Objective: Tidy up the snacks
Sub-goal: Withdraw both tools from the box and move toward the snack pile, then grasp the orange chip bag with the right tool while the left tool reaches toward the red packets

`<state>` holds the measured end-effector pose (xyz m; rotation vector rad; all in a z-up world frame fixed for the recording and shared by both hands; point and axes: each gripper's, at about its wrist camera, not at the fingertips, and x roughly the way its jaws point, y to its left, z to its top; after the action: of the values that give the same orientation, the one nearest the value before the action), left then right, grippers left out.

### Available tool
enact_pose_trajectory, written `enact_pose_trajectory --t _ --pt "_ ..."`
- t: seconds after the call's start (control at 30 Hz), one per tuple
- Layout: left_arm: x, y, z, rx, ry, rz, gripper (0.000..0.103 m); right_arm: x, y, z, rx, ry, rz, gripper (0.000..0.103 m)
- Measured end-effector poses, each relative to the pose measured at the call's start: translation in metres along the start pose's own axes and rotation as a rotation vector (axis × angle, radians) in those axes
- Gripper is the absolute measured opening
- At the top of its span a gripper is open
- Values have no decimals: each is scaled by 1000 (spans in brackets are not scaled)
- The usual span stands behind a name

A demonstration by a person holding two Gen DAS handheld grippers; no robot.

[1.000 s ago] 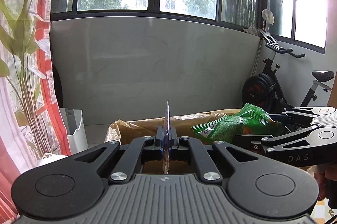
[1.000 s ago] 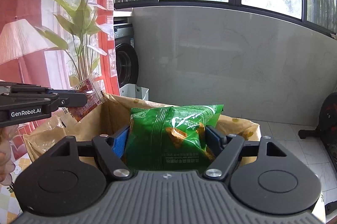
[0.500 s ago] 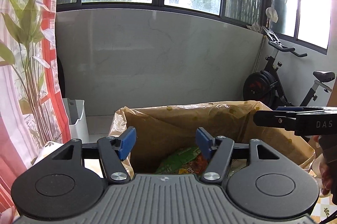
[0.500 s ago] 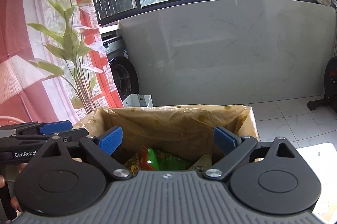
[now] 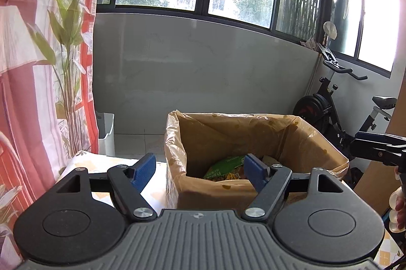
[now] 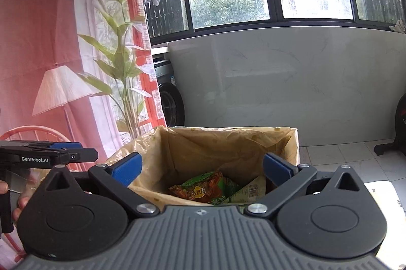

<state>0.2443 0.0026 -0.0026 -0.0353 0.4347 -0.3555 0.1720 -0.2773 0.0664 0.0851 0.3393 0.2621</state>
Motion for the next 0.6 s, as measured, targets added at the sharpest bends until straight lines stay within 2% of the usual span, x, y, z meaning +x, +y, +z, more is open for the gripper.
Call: enact_pose_trajectory --t 0.13,0.33,0.47,0.6 --pt "-25 6 -28 -25 -17 5 79 -26 4 -33 -4 15 55 103" --pt "-34 2 -69 -69 19 30 79 -44 1 -90 28 167 -9 103" --pt "-27 1 -92 -96 78 29 79 -45 -9 -121 76 288 -104 103" --pt "-19 6 -108 -109 127 42 79 -42 -13 -145 90 411 -160 103"
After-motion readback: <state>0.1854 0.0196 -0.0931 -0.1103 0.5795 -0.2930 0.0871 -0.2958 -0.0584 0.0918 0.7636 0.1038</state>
